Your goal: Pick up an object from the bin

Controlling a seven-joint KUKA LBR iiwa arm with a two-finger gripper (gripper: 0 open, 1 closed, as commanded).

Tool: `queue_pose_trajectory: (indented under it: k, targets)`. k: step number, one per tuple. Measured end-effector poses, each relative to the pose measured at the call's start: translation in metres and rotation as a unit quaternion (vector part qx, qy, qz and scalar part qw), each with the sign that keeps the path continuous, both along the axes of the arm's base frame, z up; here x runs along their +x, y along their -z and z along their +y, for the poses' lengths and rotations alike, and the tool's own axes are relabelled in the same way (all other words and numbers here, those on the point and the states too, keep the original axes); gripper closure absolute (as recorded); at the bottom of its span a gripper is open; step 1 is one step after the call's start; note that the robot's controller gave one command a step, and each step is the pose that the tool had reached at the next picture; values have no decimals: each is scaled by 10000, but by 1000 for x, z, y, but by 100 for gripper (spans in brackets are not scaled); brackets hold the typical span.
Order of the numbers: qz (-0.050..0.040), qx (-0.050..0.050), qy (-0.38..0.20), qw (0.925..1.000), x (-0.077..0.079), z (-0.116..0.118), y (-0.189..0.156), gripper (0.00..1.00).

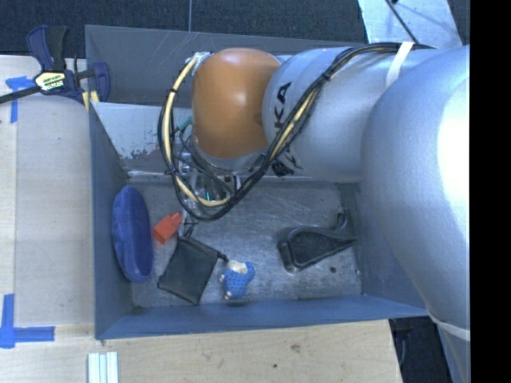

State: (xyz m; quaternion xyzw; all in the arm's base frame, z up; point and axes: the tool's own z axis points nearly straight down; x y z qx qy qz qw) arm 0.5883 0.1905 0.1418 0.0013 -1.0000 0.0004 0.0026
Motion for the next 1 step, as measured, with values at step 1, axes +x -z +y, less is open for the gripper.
queue_pose_trajectory:
  k: [1]
  targets:
    - [-8, -7, 797, 9968, -12, -21, 75, 0]
